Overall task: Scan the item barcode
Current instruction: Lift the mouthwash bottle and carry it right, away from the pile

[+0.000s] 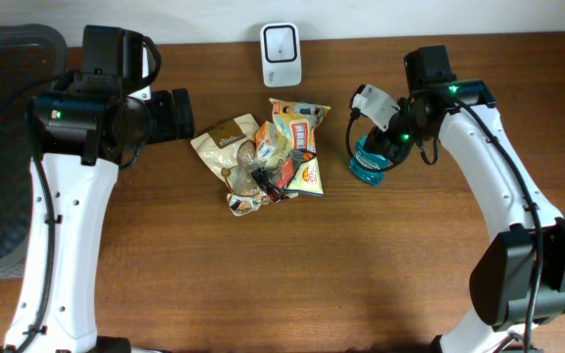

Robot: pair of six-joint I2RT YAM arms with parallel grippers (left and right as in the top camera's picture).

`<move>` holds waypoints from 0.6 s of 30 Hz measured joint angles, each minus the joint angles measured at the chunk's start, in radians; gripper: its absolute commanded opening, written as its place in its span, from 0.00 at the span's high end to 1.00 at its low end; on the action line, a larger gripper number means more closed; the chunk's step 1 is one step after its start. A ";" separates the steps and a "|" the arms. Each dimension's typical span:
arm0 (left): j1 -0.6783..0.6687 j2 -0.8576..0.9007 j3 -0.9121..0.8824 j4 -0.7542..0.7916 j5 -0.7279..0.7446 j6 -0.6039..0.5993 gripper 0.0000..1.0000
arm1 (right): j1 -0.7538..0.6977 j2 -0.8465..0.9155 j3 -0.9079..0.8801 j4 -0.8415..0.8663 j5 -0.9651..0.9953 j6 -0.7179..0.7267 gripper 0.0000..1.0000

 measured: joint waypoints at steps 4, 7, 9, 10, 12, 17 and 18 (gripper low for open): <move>0.000 0.000 0.000 0.000 0.000 0.000 0.01 | 0.000 0.004 0.000 0.002 0.004 0.002 0.01; 0.000 0.000 0.000 0.000 0.000 0.000 0.01 | 0.000 0.005 0.006 0.006 0.019 0.028 0.01; 0.000 0.000 0.000 0.000 0.000 0.000 0.01 | 0.000 0.005 0.029 0.006 0.033 0.063 0.02; 0.000 0.000 0.000 0.000 0.000 0.000 0.01 | 0.000 0.005 0.046 0.004 0.040 0.084 0.02; 0.000 0.000 0.000 0.000 0.000 0.000 0.01 | 0.000 0.007 0.099 -0.004 0.051 0.143 0.01; 0.000 0.000 0.000 -0.001 0.000 0.000 0.01 | 0.000 0.009 0.298 -0.066 0.145 0.428 0.02; 0.000 0.000 0.000 0.000 0.000 0.000 0.01 | 0.000 0.010 0.330 -0.089 0.169 0.481 0.02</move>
